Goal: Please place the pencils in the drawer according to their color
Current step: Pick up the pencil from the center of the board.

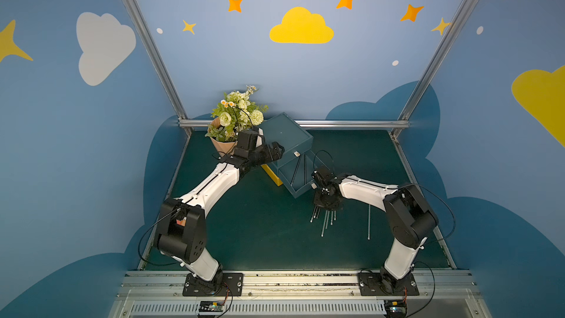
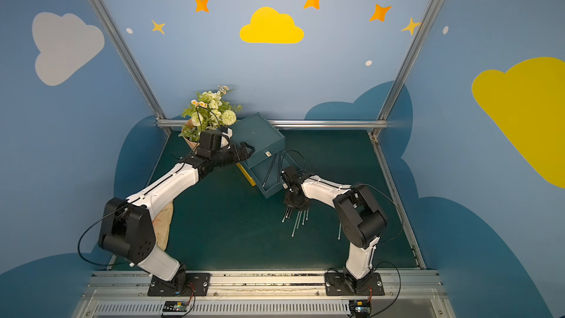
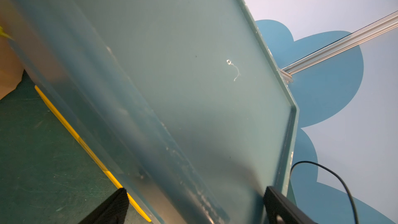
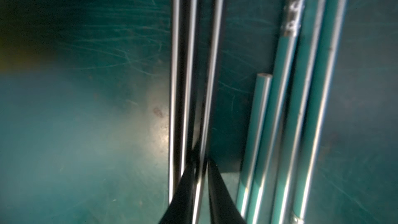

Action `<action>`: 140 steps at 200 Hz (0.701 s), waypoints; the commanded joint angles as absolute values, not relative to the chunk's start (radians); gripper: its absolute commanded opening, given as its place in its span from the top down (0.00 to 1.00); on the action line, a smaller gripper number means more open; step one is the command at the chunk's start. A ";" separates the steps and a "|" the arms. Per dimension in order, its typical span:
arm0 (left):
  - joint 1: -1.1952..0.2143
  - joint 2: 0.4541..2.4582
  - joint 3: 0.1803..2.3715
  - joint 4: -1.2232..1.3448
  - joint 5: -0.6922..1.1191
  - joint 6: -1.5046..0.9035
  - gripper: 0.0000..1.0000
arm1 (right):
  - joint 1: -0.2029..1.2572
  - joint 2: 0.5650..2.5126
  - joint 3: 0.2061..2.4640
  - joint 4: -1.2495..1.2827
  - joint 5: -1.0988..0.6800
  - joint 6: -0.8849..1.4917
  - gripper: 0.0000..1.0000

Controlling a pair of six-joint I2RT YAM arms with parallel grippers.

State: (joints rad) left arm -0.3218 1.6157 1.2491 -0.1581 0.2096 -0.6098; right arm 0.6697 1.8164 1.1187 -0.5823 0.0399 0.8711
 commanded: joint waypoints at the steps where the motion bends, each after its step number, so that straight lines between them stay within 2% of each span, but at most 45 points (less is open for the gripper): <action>1: -0.328 1.639 1.233 -0.247 0.193 -0.583 0.00 | 0.666 1.853 1.124 -0.598 0.055 0.879 0.82; 30: -0.325 1.637 1.229 -0.244 0.193 -0.586 0.00 | 0.665 1.860 1.105 -0.597 0.045 0.899 0.84; 68: -0.326 1.637 1.224 -0.238 0.196 -0.587 0.00 | 0.663 1.839 1.077 -0.603 0.037 0.919 1.00; 140: -0.327 1.636 1.220 -0.230 0.205 -0.595 0.00 | 0.645 1.617 1.037 -0.641 0.038 0.927 1.00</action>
State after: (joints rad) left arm -0.3218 1.6157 1.2488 -0.1562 0.2100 -0.6102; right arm 0.6579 1.7203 1.0397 -0.5907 0.0311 0.9169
